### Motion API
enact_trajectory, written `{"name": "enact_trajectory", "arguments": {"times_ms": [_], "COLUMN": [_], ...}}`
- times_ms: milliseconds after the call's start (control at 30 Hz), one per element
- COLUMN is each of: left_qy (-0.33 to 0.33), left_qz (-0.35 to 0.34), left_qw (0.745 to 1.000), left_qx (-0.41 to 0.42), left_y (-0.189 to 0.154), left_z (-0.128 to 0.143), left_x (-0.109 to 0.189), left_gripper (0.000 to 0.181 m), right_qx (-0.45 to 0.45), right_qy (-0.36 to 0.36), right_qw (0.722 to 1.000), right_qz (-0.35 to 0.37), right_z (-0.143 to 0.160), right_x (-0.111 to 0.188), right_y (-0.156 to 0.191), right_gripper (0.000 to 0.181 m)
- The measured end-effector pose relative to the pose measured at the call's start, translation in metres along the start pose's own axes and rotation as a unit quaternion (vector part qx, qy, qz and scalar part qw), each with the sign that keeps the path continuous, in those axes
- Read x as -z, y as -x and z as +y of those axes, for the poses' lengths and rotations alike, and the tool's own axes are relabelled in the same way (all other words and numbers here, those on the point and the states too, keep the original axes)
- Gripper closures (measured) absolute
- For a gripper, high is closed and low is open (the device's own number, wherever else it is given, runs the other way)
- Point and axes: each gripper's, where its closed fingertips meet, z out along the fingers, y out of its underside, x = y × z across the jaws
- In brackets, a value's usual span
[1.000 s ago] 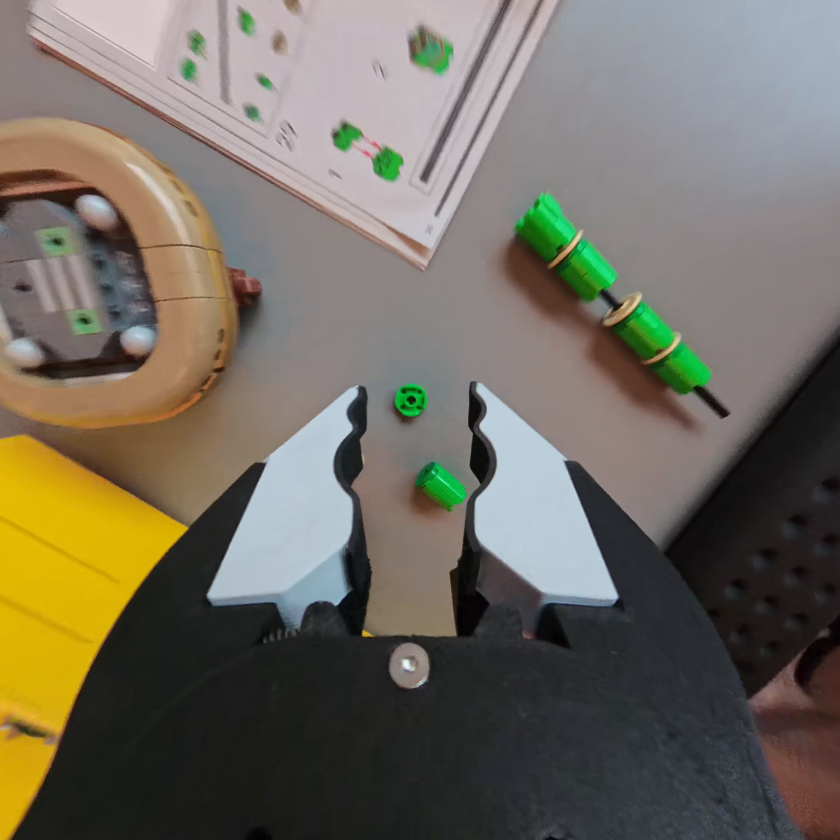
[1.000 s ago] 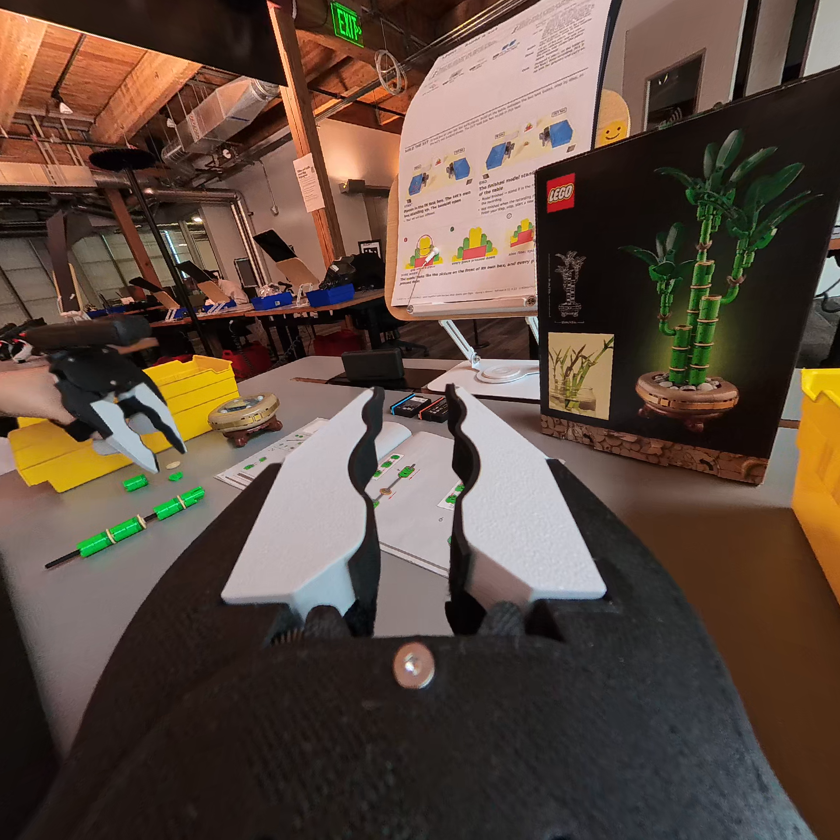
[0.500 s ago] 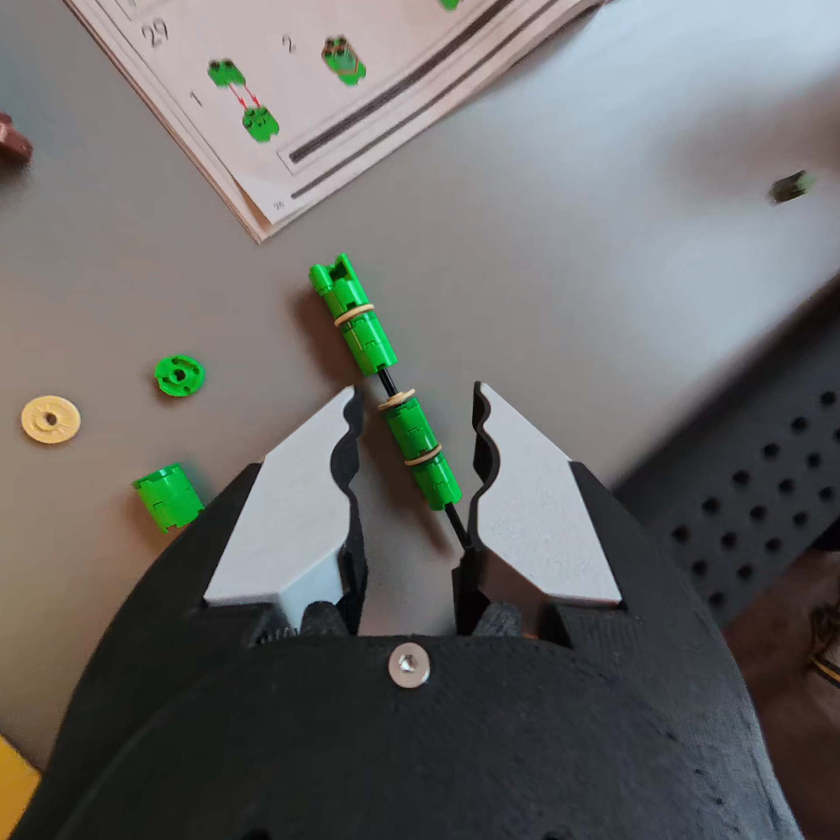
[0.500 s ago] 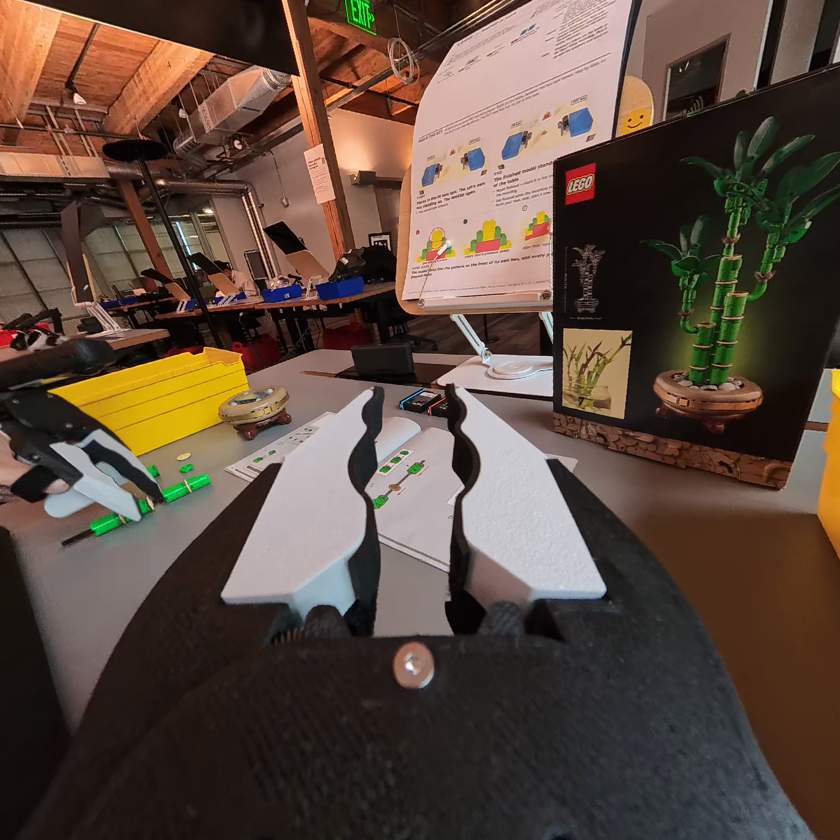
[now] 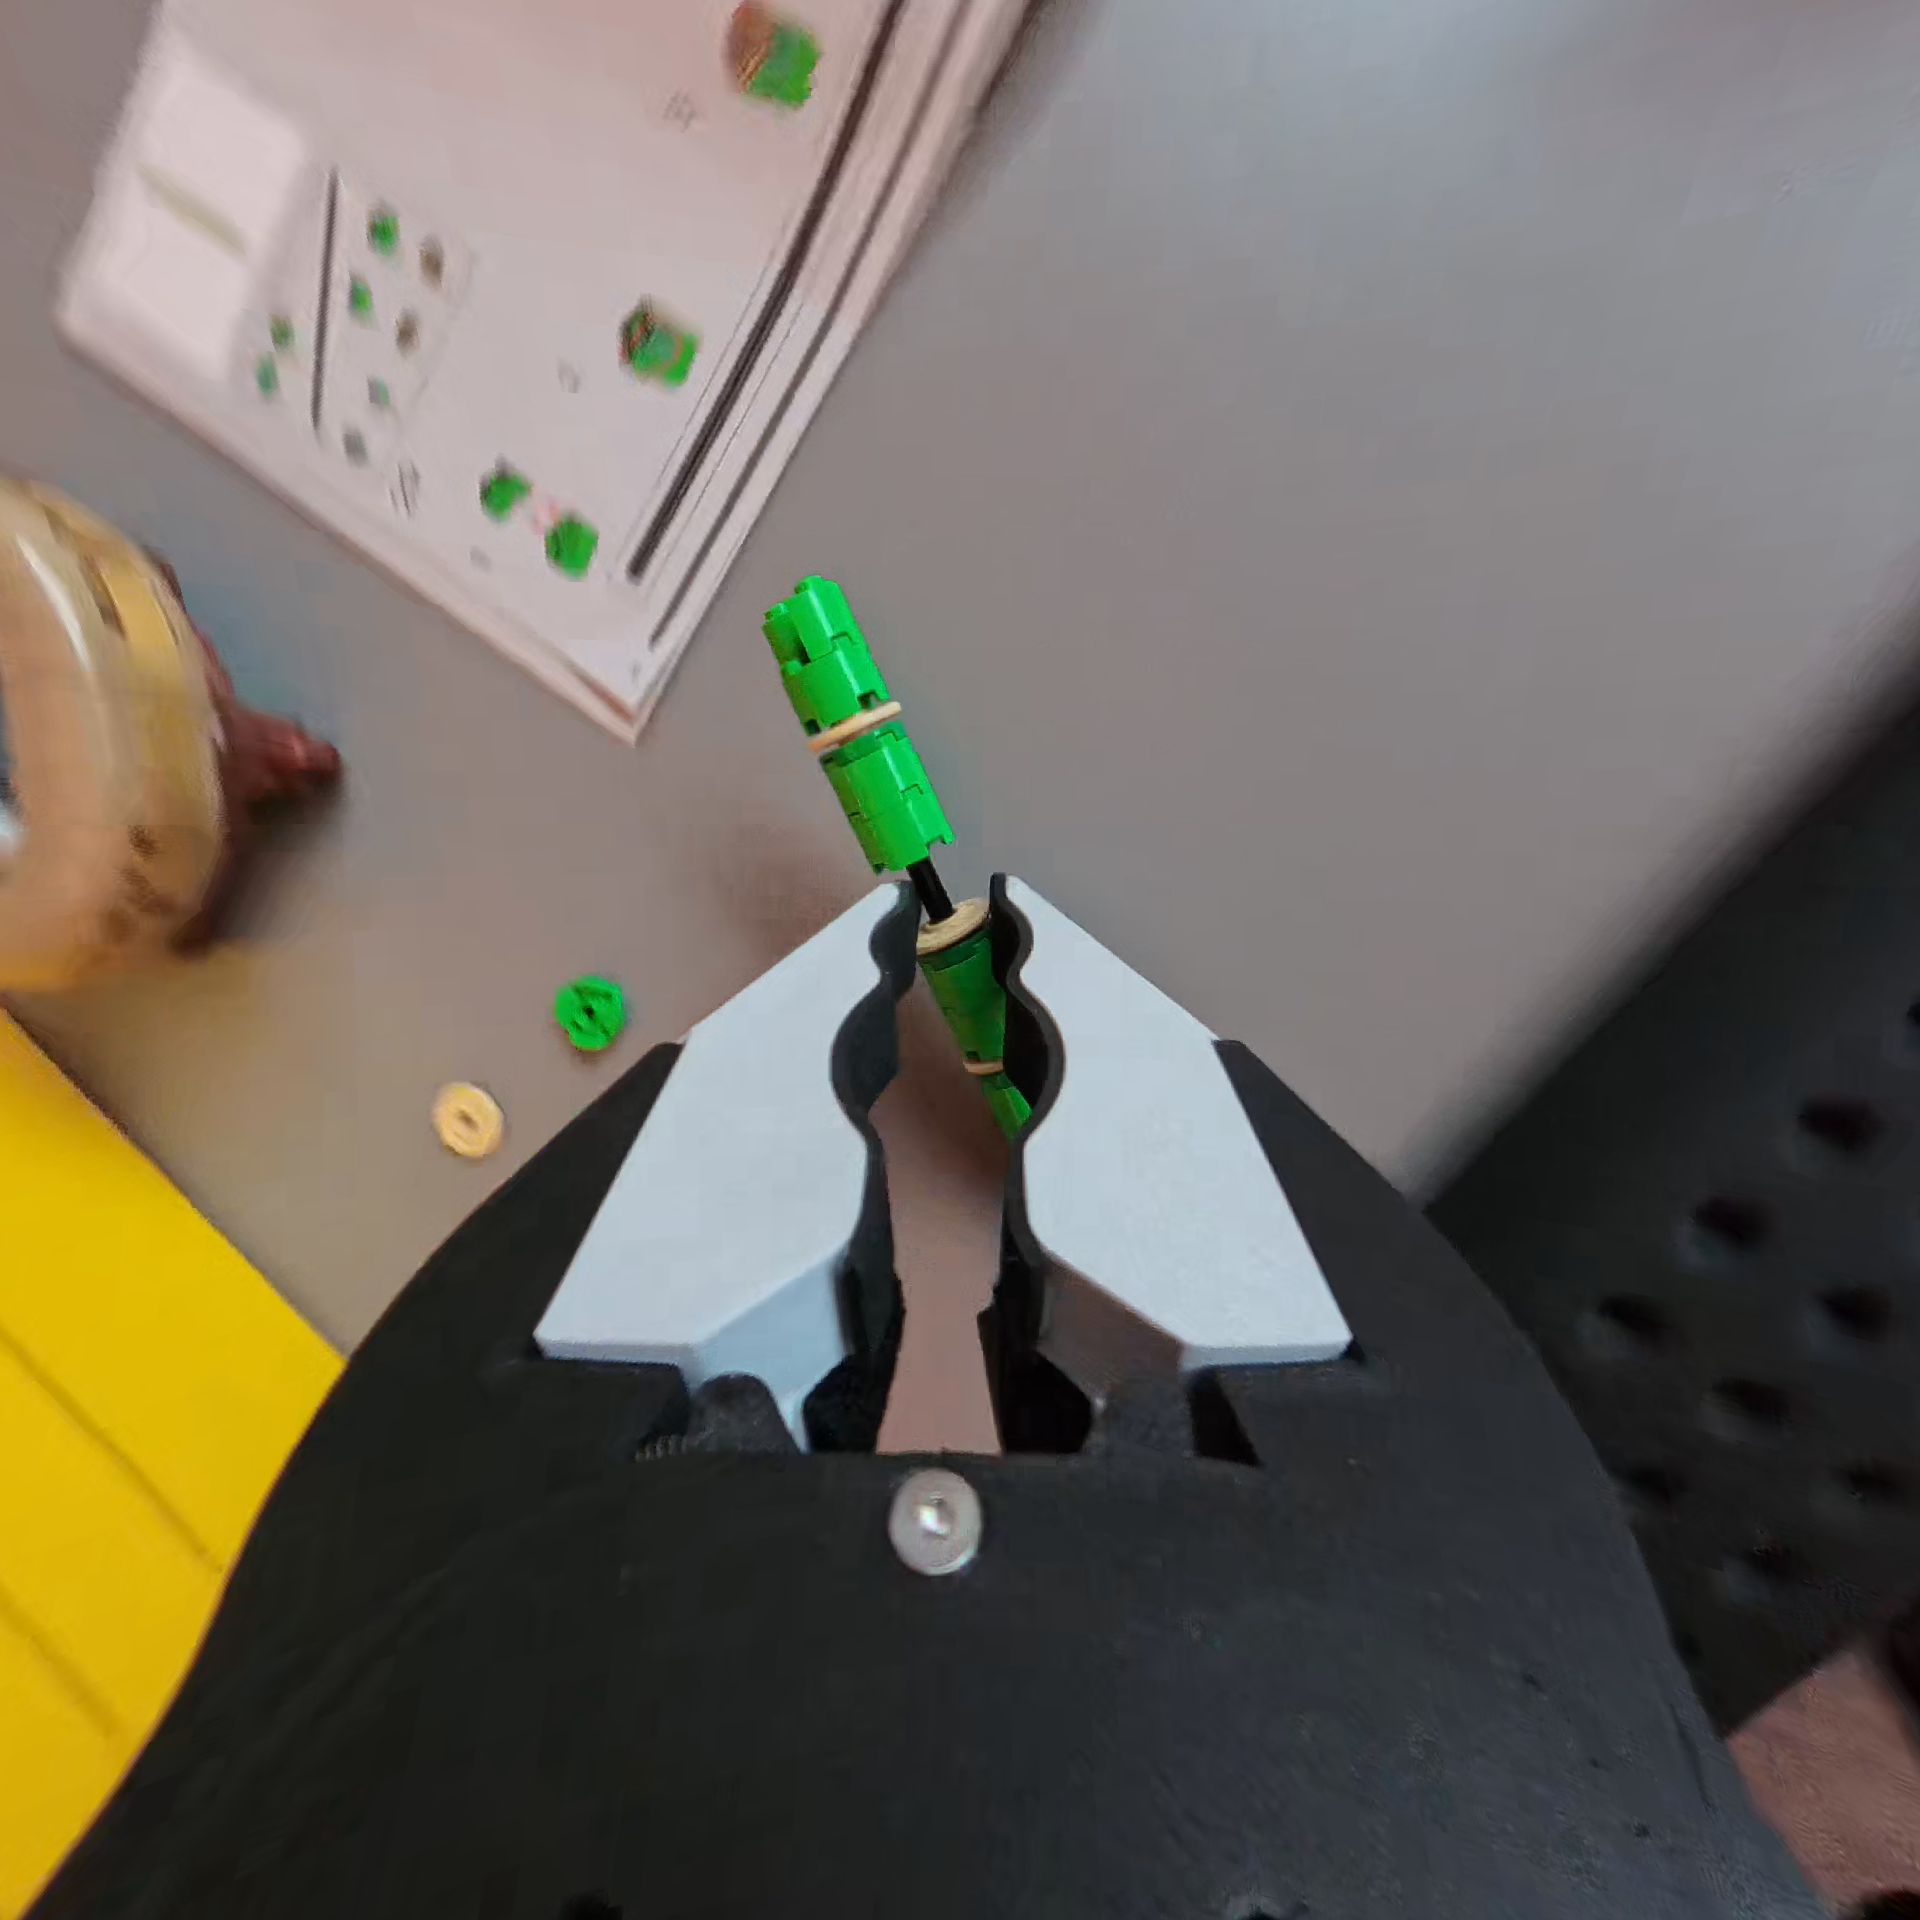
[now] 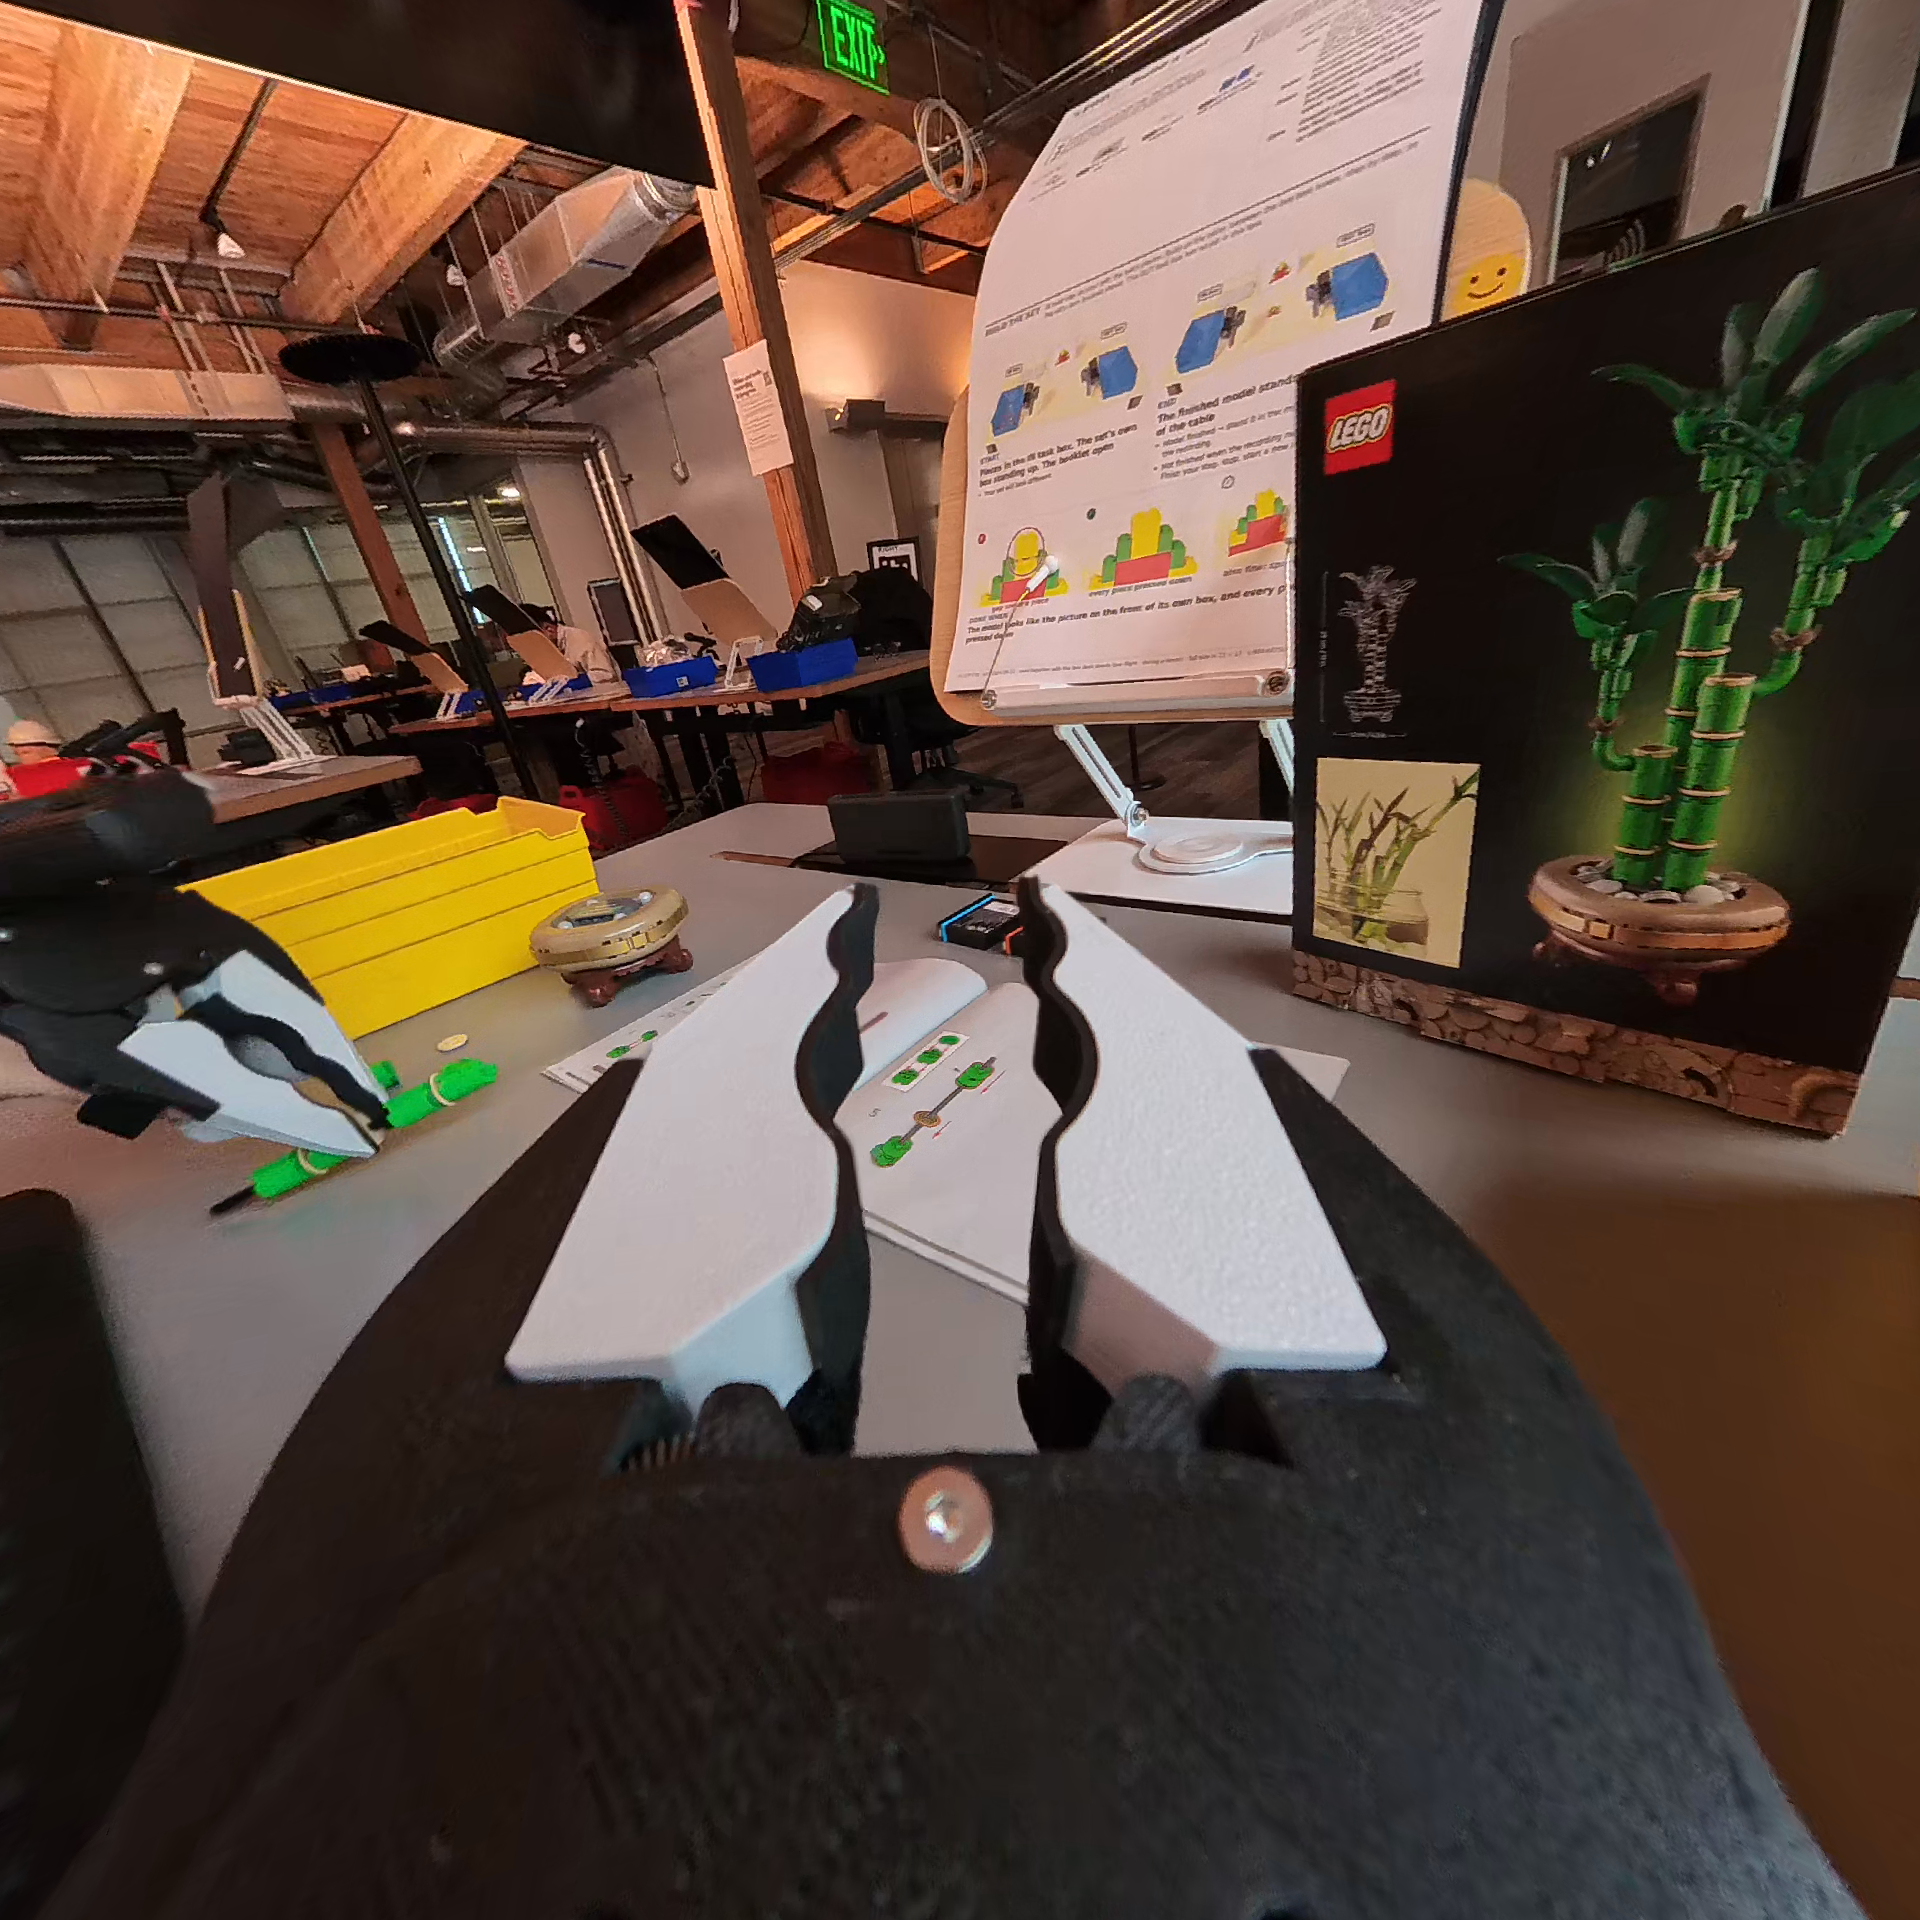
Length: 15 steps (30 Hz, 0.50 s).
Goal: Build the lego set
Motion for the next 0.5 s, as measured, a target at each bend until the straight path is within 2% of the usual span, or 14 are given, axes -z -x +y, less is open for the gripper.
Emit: {"name": "enact_trajectory", "arguments": {"times_ms": [100,200,300,333,400,433,500], "left_qy": [-0.025,-0.03,-0.011,-0.004,0.003,0.006,0.007], "left_qz": [-0.012,-0.005,-0.024,-0.032,-0.04,-0.04,-0.044], "left_qw": [0.989,0.961,0.926,0.914,0.892,0.882,0.858], "left_qx": [-0.145,-0.275,-0.377,-0.404,-0.45,-0.47,-0.511], "left_y": [-0.009,-0.024,-0.03,-0.031,-0.032,-0.034,-0.037], "left_z": [-0.017,-0.023,-0.023,-0.023,-0.026,-0.028,-0.035], "left_x": [0.003,0.003,0.007,0.008,0.013,0.015,0.018], "left_gripper": [0.171,0.171,0.171,0.171,0.17,0.171,0.171], "right_qx": [0.004,0.013,-0.009,-0.02,-0.031,-0.031,-0.02], "right_qy": [0.009,0.026,0.066,0.097,0.196,0.25,0.35], "right_qw": [1.0,0.999,0.985,0.971,0.926,0.901,0.864], "right_qz": [-0.009,-0.039,-0.16,-0.216,-0.32,-0.353,-0.361], "right_z": [0.004,0.011,0.027,0.037,0.065,0.08,0.108], "right_x": [-0.003,-0.008,-0.022,-0.026,-0.032,-0.035,-0.051], "right_y": [0.005,0.017,0.066,0.089,0.135,0.151,0.164], "right_gripper": [0.155,0.153,0.152,0.149,0.142,0.142,0.141]}}
